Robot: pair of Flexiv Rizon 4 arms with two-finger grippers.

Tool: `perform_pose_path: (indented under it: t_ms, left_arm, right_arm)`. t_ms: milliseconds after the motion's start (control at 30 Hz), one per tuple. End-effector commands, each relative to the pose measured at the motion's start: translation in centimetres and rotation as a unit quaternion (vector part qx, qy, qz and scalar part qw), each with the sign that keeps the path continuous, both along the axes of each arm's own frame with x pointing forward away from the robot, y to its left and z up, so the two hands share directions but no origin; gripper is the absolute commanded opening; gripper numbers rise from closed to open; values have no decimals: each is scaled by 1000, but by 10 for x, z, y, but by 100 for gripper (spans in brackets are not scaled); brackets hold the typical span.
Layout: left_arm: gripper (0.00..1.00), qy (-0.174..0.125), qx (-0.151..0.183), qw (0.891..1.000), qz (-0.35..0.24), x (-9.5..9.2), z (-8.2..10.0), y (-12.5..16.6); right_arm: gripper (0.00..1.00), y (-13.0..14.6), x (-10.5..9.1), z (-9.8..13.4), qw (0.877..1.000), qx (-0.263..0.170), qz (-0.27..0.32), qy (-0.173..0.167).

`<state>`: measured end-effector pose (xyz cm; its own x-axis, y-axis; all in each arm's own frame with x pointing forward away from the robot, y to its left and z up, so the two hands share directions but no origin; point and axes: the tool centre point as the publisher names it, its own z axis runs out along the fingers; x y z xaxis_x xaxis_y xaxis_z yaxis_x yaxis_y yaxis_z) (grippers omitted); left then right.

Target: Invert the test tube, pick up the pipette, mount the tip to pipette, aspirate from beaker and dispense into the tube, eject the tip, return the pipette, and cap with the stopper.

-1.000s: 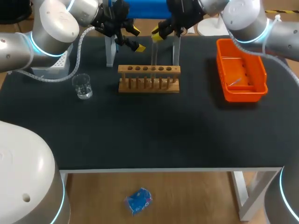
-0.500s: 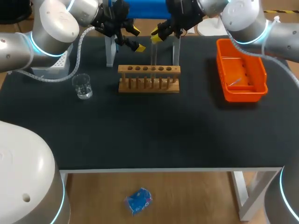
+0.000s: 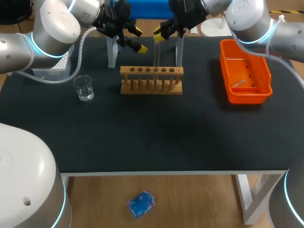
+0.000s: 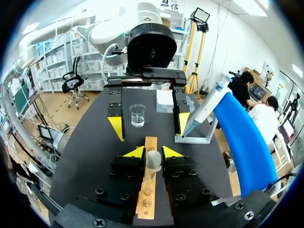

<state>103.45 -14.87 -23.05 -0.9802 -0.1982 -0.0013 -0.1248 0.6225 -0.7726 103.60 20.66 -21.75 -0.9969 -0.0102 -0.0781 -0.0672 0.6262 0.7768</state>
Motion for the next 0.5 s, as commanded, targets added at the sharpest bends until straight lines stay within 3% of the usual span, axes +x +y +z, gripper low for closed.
perform_pose_path:
  t_ms: [33, 500]
  left_arm:
    - [100, 1, 1, 1000, 0, 1, 0, 0]
    - [100, 1, 1, 1000, 0, 1, 0, 0]
  right_arm:
    - [0, 0, 0, -4, 1000, 1, 1, 3]
    - [0, 1, -2, -3, 1000, 2, 0, 3]
